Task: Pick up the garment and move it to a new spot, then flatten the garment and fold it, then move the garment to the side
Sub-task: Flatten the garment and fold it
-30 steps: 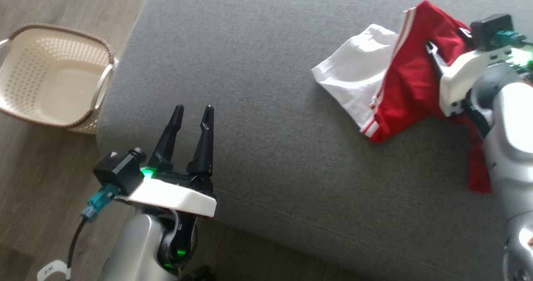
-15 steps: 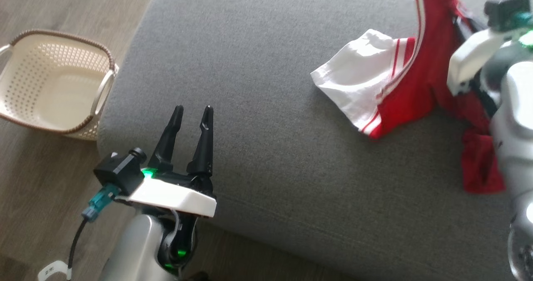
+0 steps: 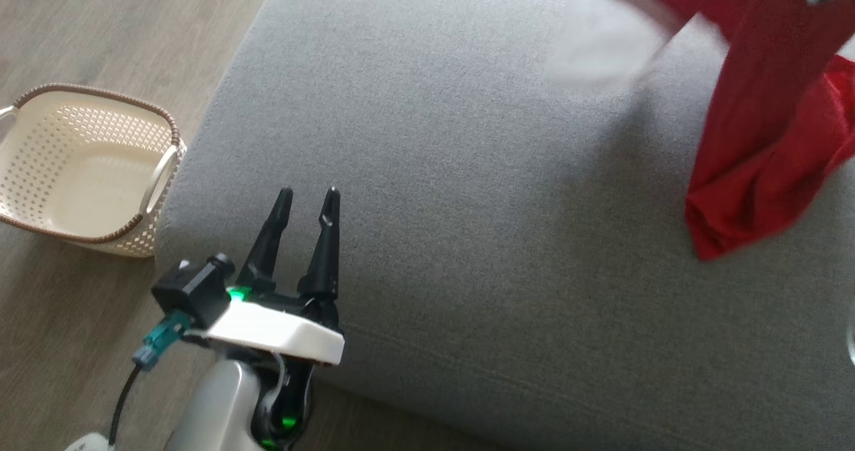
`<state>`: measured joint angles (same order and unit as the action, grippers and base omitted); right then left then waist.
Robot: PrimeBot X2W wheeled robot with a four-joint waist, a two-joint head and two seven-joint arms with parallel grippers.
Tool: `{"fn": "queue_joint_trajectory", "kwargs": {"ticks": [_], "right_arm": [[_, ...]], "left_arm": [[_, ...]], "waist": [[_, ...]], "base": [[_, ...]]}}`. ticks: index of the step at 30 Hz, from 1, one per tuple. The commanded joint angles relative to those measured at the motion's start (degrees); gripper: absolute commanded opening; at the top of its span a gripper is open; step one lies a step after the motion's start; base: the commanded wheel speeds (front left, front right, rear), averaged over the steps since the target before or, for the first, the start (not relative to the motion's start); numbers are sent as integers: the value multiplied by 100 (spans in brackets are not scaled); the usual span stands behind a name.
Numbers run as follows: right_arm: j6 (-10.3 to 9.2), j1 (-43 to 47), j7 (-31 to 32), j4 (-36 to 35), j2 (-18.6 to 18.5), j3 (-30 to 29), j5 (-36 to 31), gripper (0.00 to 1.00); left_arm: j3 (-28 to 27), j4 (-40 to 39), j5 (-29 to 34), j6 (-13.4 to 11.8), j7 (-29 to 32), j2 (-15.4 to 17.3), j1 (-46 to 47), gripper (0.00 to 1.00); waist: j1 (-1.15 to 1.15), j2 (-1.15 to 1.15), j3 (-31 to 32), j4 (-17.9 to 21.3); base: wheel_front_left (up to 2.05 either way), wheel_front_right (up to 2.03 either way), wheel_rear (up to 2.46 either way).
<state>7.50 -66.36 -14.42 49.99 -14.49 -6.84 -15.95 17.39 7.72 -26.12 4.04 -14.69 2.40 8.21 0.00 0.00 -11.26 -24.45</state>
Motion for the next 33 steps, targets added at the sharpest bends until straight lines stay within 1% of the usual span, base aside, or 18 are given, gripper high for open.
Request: {"fn": "queue_joint_trajectory", "kwargs": {"ticks": [1, 3, 5, 10, 12, 13, 15, 17, 18, 19, 20, 22, 25, 28, 33], "right_arm": [[-1, -208, -50, -371, 208, 79, -74, 0], [-1, -93, -54, -739, 390, 199, -133, 0], [-1, 166, -55, -938, 625, 440, -122, 0], [-1, 1110, -56, -960, 1041, 1457, 165, 0], [-1, 1543, -57, -903, 1117, 1931, 406, 0], [-1, 1543, -57, -903, 1117, 1931, 406, 0], [-1, 1962, -55, -816, 1149, 2480, 675, 0], [-1, 2337, -20, -835, 1156, 3166, 1202, 0], [-1, 2480, 33, -893, 1157, 3458, 1439, 89], [-1, 2593, 124, -930, 1158, 3740, 1602, 100], [-1, 2687, 208, -975, 1158, 3999, 1763, 100], [-1, 2802, 310, -1106, 1159, 4333, 2054, 100], [-1, 2849, 404, -1266, 1153, 4547, 2302, 100], [-1, 2830, 375, -1454, 957, 4207, 2351, 100], [-1, 3079, 333, -1885, 693, 3121, 2270, 100]], "left_arm": [[-255, -168, 52, 18, -30, 48, 69, 100], [-276, -180, 53, 19, -30, 48, 45, 100], [-291, -183, 57, 19, -30, 48, 25, 100], [-318, -160, 84, 24, -30, 48, -18, 100], [-338, -147, 103, 27, -30, 48, -32, 100], [-338, -147, 103, 27, -30, 48, -32, 100], [-355, -126, 125, 33, -30, 48, -43, 100], [-361, -102, 144, 42, -30, 48, -48, 100], [-369, -94, 150, 45, -30, 48, -49, 100], [-378, -89, 154, 46, -30, 48, -51, 100], [-387, -84, 158, 48, -30, 48, -53, 100], [-415, -81, 170, 48, -30, 48, -69, 100], [-481, -84, 200, 48, -30, 48, -126, 100], [-519, -88, 230, 56, -30, 48, -170, 100], [-553, -133, 265, 68, -30, 48, -186, 100]], "waist": [[0, 0, 23, 12], [0, 0, 39, 22], [0, 0, 64, 36], [0, 0, 137, 73], [0, 0, 174, 88], [0, 0, 174, 88], [0, 0, 215, 99], [0, 0, 251, 97], [0, 0, 263, 104], [0, 0, 273, 113], [0, 0, 284, 123], [0, 0, 309, 166], [0, 0, 360, 284], [0, 0, 427, 430], [0, 0, 540, 706]], "base": [[0, 0, 0], [0, 0, 0], [0, 0, 0], [0, 0, 0], [0, 0, 0], [0, 0, 0], [0, 0, 0], [0, 0, 0], [0, 0, 0], [0, 0, 0], [0, 0, 0], [0, 0, 0], [0, 0, 0], [0, 0, 0], [0, 0, 0]]}}
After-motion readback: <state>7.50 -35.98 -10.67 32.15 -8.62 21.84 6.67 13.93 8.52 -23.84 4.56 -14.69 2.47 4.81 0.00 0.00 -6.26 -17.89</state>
